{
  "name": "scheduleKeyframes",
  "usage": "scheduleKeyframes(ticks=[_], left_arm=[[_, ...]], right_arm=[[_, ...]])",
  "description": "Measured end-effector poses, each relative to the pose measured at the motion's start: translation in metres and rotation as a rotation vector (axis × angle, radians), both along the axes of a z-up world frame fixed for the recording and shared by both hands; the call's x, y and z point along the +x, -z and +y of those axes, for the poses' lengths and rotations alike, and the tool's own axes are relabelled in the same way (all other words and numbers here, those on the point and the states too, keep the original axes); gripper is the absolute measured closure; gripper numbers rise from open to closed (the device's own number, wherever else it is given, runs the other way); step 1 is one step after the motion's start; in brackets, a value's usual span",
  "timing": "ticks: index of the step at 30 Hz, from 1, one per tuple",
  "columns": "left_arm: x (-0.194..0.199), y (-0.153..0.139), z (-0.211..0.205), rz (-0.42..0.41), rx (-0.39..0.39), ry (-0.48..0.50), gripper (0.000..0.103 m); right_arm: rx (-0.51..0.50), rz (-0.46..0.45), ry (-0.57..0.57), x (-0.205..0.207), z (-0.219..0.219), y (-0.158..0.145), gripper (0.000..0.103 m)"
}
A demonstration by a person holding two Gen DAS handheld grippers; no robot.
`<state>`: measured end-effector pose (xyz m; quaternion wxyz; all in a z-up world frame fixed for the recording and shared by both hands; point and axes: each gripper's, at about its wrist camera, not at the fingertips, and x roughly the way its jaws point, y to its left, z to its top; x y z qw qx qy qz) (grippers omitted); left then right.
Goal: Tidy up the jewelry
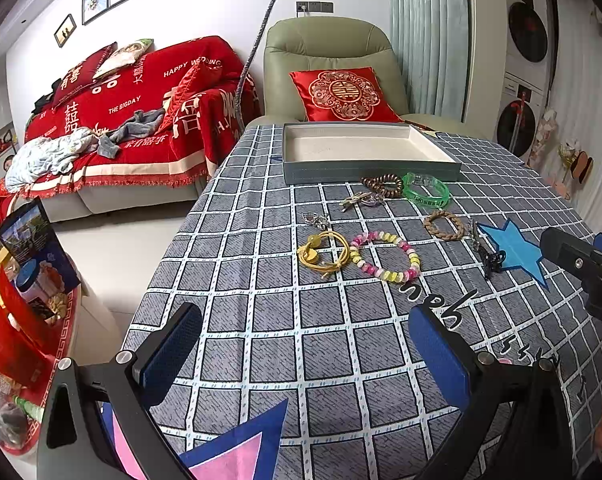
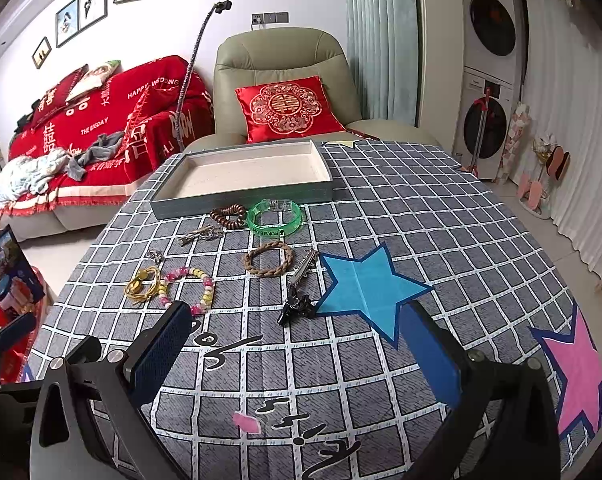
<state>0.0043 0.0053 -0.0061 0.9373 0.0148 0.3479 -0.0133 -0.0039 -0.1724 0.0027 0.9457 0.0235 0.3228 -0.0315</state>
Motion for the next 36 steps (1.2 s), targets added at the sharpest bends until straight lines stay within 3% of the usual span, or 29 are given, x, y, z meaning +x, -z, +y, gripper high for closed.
scheduleKeyframes(ticks=[36], left_arm=[[-0.0012,0.0025,0.0019,0.004,-0.004,-0.004,0.0]], right_arm=[[0.002,0.003,-0.002,-0.0004,0.0022,-0.0006,0.0]])
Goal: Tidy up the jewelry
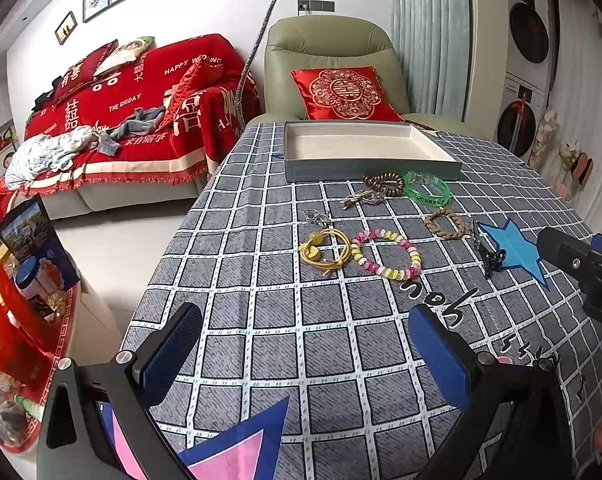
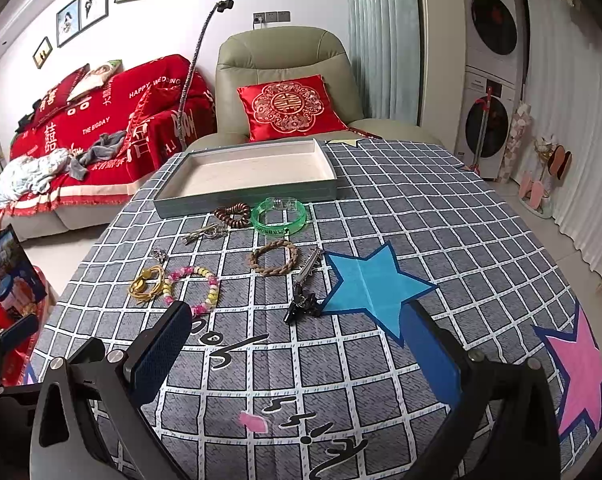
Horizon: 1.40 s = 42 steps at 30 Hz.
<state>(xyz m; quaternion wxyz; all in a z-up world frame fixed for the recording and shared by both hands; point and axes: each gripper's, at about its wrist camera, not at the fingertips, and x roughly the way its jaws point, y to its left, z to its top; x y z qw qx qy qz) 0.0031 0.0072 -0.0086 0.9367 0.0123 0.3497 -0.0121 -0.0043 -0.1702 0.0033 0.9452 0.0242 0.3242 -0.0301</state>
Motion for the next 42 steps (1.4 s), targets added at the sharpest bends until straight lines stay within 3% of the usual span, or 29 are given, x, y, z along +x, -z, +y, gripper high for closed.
scheduleKeyframes(ticks=[31,42], left_arm=[[0.006,0.004,-0.001,0.024,-0.009,0.005,0.0],[0.043,0.02,0.007,0.103,0.02,0.053,0.0]], right_arm=[[0.005,0.018,-0.006,0.006,0.004,0.006,0.0],[0.066,0.139,0.025,0.032,-0.012,0.025,0.0]])
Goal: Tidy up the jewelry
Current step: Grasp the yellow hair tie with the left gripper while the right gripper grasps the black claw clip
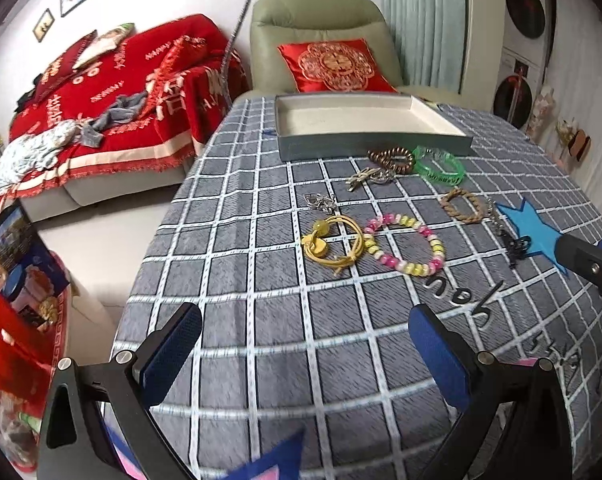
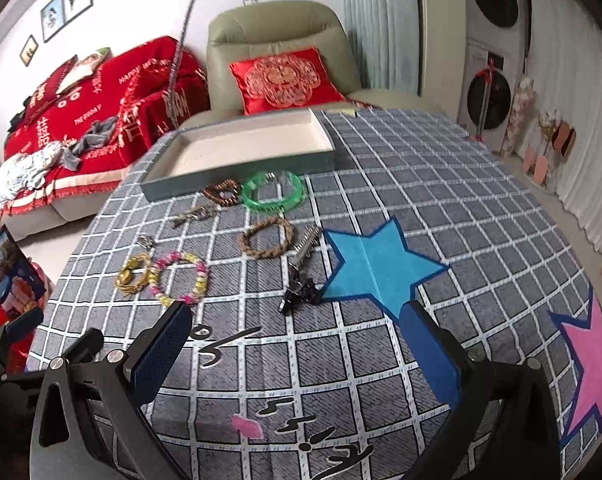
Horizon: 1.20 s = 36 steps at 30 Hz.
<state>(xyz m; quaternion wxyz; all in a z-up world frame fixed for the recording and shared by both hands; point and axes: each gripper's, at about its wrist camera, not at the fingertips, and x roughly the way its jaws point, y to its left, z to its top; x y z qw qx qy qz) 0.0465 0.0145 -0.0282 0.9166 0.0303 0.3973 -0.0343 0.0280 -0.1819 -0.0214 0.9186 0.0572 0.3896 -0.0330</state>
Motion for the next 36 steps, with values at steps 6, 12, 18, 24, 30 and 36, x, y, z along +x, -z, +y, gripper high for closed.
scheduleKeyframes(ticks=[6,12,18,24,30,36], left_arm=[[0.043,0.015,0.009,0.092,-0.02,0.052,0.0],[0.07,0.028,0.005,0.149,-0.02,0.092,0.0],[0.08,0.028,-0.005,0.156,-0.05,0.127,0.01],[0.076,0.021,-0.008,0.12,-0.062,0.159,0.047],[0.075,0.02,-0.004,0.11,-0.089,0.181,0.075],[0.072,0.011,0.006,0.119,-0.161,0.185,0.075]], right_arm=[[0.058,0.102,0.026,0.026,-0.011,0.019,0.0],[0.085,0.179,0.048,0.048,-0.015,0.038,0.0],[0.055,0.205,0.055,0.062,-0.009,0.049,0.007],[-0.006,0.198,0.031,0.064,0.0,0.047,0.03],[-0.002,0.181,0.033,0.061,-0.002,0.044,0.074],[0.08,0.139,0.01,0.054,-0.012,0.033,0.078]])
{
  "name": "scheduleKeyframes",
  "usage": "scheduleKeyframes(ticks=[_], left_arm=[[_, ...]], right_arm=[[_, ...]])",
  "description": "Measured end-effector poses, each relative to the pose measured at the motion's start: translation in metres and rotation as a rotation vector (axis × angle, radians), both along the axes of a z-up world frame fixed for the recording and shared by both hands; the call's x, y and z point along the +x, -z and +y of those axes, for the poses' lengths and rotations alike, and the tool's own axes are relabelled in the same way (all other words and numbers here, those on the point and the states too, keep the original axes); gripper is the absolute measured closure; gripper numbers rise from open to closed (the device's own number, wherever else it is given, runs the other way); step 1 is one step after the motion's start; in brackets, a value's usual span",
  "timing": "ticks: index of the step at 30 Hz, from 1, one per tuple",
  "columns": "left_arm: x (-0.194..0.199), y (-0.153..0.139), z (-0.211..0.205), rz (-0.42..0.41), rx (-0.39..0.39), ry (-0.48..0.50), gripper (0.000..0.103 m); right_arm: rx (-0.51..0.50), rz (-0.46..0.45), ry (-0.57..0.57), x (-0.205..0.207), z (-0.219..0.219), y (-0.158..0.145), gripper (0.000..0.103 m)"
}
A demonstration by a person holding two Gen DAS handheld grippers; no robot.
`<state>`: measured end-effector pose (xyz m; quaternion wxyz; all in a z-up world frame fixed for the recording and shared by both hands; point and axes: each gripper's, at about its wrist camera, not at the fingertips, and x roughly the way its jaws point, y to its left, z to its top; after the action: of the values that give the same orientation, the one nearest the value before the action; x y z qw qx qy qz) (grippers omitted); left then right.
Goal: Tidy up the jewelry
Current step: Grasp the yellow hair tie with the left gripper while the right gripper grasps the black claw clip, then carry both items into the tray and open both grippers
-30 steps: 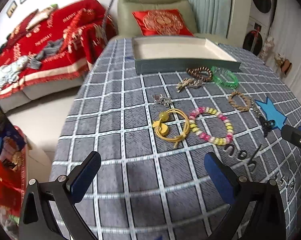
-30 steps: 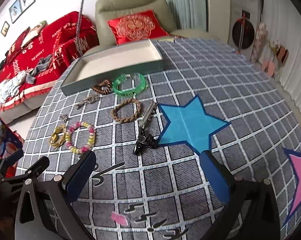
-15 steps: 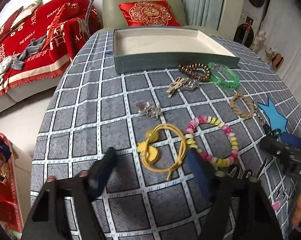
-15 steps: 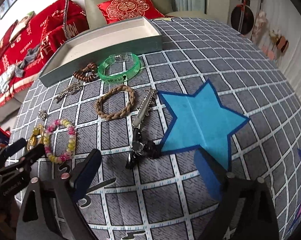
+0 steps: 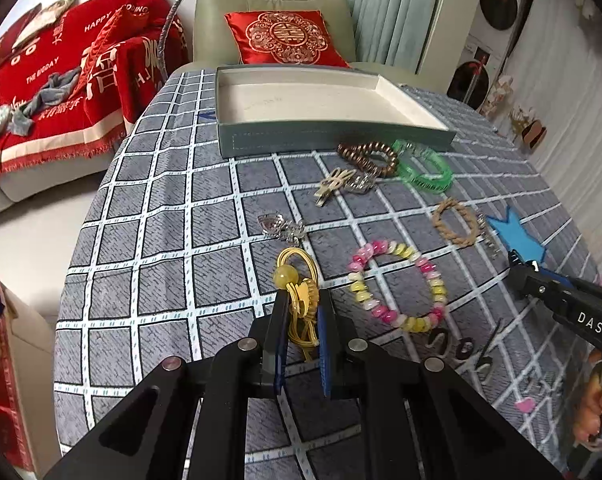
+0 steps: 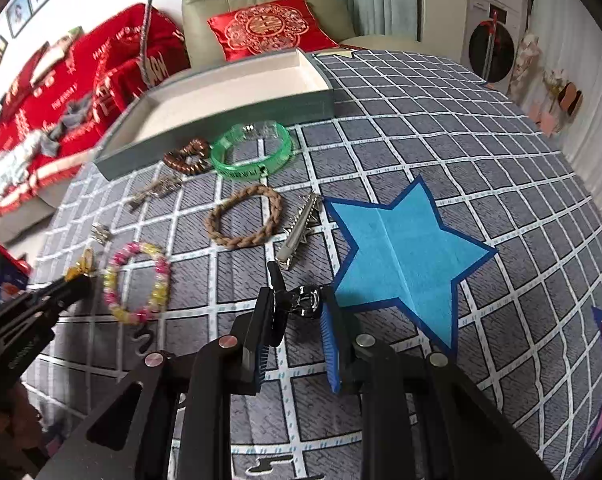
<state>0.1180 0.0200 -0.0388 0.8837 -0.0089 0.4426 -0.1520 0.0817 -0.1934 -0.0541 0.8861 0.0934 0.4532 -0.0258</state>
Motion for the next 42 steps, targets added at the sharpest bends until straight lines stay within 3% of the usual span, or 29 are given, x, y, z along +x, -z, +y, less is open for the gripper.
scheduleKeyframes(ticks=[13,20,26,33,42], left_arm=[[0.011,-0.075,-0.005,-0.087,-0.087,0.019,0.075],[0.044,-0.118,-0.012,-0.147,-0.107,0.02,0.075],[0.101,-0.143,-0.025,-0.179,-0.095,0.018,0.075],[0.181,-0.124,-0.033,-0.174,-0.025,-0.044,0.075],[0.256,-0.041,-0.043,-0.069,0.071,-0.082,0.075]], right_arm=[[0.17,-0.079,-0.043,0.013,-0.021,-0.053,0.078],[0.172,-0.127,-0.096,0.056,-0.027,-0.105,0.078],[0.153,-0.151,-0.126,0.118,-0.032,-0.145,0.078],[0.13,-0.133,-0.149,0.199,-0.022,-0.143,0.078],[0.138,-0.021,-0.142,0.288,-0.009,-0.065,0.078]])
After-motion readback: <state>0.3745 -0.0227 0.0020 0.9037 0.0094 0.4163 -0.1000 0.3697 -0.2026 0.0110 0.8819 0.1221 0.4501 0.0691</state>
